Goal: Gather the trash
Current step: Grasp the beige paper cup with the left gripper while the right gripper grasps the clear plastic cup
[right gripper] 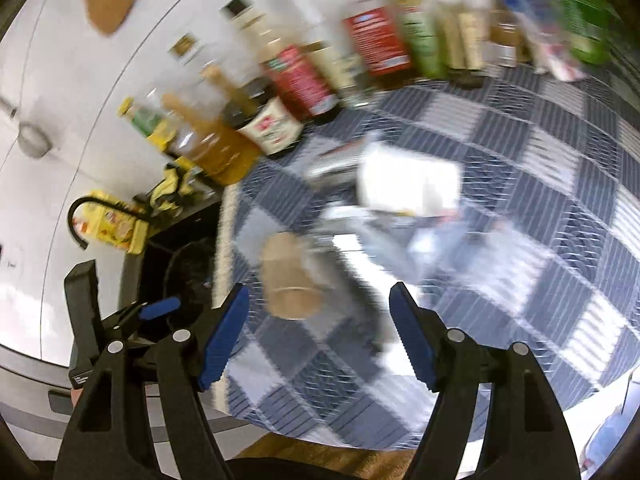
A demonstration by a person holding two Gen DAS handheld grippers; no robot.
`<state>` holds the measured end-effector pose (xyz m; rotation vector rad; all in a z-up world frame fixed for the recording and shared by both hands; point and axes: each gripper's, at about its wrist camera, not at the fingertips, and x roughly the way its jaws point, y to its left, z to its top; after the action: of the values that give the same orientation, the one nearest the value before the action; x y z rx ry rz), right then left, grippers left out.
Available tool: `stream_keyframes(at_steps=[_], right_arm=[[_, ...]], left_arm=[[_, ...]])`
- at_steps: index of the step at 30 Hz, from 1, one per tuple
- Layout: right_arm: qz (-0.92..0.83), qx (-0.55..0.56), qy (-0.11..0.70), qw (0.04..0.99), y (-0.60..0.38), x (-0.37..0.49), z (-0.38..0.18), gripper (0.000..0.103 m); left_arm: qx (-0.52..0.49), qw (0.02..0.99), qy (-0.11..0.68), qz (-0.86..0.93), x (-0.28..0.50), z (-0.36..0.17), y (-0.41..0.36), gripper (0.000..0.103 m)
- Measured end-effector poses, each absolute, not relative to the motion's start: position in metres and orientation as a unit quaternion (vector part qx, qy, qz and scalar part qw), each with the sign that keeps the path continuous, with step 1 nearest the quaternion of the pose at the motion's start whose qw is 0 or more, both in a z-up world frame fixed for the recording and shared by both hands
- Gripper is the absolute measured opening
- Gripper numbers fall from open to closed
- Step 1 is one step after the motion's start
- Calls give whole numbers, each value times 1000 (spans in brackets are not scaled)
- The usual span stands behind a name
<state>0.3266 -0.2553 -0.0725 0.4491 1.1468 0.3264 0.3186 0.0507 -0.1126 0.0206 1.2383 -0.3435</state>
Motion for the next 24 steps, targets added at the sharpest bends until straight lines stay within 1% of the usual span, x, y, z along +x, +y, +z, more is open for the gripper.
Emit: stream_keyframes(at_steps=[4, 8, 15, 16, 17, 20, 22, 24], right_arm=[[124, 211, 530, 812, -302, 323, -84, 72], [118, 231, 553, 792, -337, 331, -114, 72], [158, 244, 589, 754, -345, 363, -141, 72], [158, 245, 597, 748, -344, 370, -146, 70], [156, 248, 609, 737, -344, 377, -153, 62], [149, 261, 652, 696, -342, 393, -176, 47], [137, 249, 668, 687, -341, 399, -185, 44], [123, 240, 677, 685, -340, 402, -192, 44]], left_arm=[[1, 802, 579, -146, 320, -112, 26, 94], [11, 803, 581, -132, 322, -115, 4, 94], [8, 798, 591, -113, 327, -122, -26, 94], [7, 797, 595, -106, 329, -123, -28, 94], [8, 795, 598, -100, 330, -125, -28, 94], [21, 788, 610, -81, 334, -129, -29, 94], [35, 790, 609, -69, 338, -130, -30, 94], [40, 793, 605, -67, 342, -133, -31, 94]])
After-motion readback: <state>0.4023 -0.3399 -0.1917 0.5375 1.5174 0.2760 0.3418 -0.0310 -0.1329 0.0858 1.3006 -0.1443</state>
